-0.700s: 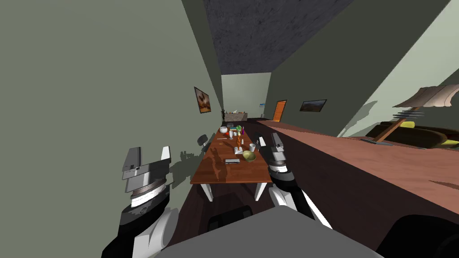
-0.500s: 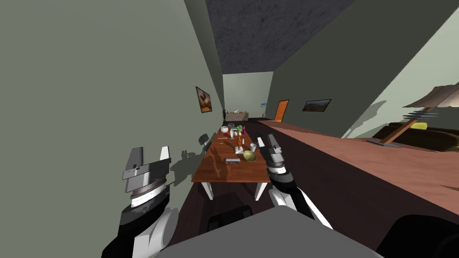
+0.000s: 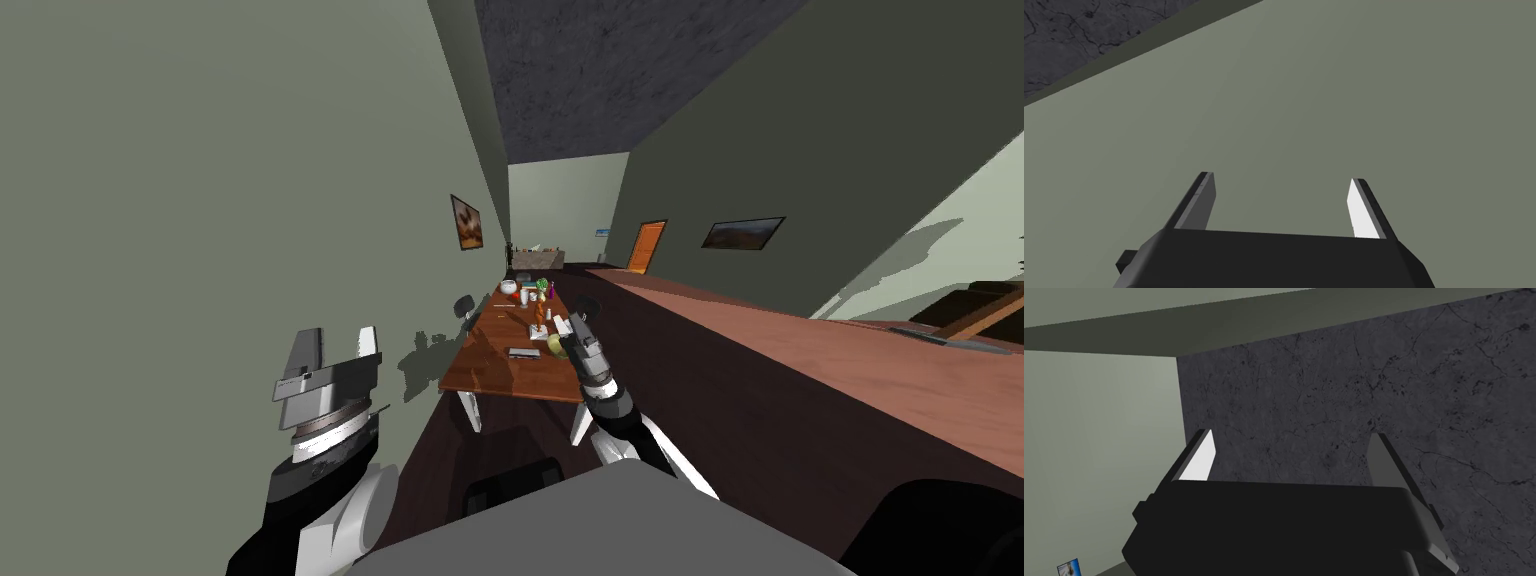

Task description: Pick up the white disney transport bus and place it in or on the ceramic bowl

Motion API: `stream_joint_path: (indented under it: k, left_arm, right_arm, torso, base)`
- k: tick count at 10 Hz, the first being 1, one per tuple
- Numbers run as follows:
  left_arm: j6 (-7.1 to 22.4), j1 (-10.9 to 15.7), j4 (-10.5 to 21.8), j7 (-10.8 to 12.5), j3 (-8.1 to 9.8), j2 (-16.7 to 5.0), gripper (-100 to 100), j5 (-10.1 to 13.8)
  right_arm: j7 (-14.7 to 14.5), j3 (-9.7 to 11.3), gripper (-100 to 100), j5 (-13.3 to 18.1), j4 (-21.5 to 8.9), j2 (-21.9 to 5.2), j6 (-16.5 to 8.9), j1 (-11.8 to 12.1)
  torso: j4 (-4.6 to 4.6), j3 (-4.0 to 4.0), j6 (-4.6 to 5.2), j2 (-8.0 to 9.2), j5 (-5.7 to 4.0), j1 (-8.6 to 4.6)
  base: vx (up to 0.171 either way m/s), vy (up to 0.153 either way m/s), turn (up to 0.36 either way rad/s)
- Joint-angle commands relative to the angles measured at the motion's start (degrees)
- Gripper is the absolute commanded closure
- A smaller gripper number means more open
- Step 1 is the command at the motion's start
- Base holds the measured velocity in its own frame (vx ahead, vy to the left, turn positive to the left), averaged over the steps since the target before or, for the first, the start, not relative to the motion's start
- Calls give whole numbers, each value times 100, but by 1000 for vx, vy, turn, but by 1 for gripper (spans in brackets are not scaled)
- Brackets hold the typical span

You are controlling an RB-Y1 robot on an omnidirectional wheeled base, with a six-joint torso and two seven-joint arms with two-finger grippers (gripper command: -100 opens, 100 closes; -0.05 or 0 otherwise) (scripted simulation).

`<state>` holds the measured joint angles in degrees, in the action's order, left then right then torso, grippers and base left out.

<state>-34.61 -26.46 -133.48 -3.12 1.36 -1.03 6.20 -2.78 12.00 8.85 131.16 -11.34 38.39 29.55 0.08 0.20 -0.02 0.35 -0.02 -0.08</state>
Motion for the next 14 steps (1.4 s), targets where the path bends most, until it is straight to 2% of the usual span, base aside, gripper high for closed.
stream_joint_path:
  k: [1,2,3,5,6,7,8,9,10,11,12,13,14]
  left_arm:
    - [0,0,0,0,0,0,0,0]
    - [0,0,0,0,0,0,0,0]
    - [0,0,0,0,0,0,0,0]
    - [0,0,0,0,0,0,0,0]
    - [0,0,0,0,0,0,0,0]
    - [0,-1,0,0,0,0,0,0]
    - [0,-1,0,0,0,0,0,0]
    - [0,-1,0,0,0,0,0,0]
    - [0,-1,0,0,0,0,0,0]
    - [0,-1,0,0,0,0,0,0]
    - [0,-1,0,0,0,0,0,0]
    - [0,-2,0,0,1,0,0,0]
    - [0,-1,0,0,0,0,0,0]
  right_arm:
    - [-158,286,-100,130,-196,-286,100,-82]
    - [-263,460,-100,225,-357,-462,174,-128]
    - [-263,492,-100,225,-357,-542,174,-128]
    - [-471,894,-100,430,-703,-909,317,-229]
    - [-471,899,-100,430,-746,-1017,317,-229]
    - [-573,1091,-100,540,-975,-1248,383,-285]
    - [-573,1101,-100,540,-975,-1277,383,-285]
    - [-670,1299,-100,653,-1180,-1517,445,-345]
    - [-670,1299,-100,653,-1225,-1552,445,-345]
    - [-762,1492,-100,770,-1400,-1777,501,-409]
    - [-762,1492,-100,770,-1497,-1840,501,-409]
    - [-847,1679,-100,888,-1702,-2051,550,-475]
    - [-847,1679,-100,888,-1788,-2142,550,-475]
  torso:
    - [0,0,0,0,0,0]
    - [1,4,1,7,0,2]
    - [2,5,1,8,1,6]
    - [-1,-4,0,-8,2,7]
    - [0,-1,1,-1,2,8]
    - [-1,-2,4,-6,1,4]
    - [-1,-4,2,-8,1,5]
    - [-2,-7,4,-15,1,6]
    - [-3,-9,1,-16,2,9]
    - [-3,-10,5,-19,2,8]
    - [-3,-9,1,-17,2,10]
    - [-3,-9,5,-18,2,7]
    - [-3,-8,3,-15,2,9]
  base:
    - [-117,-8,186]
    - [-116,6,172]
    - [-74,4,91]
    - [-83,14,214]
    - [-74,7,88]
    - [-63,14,170]
    - [-49,12,87]
    - [-54,24,166]
    - [-44,24,98]
    - [-53,29,209]
    - [-47,23,105]
    - [-57,32,181]
    - [-48,25,118]
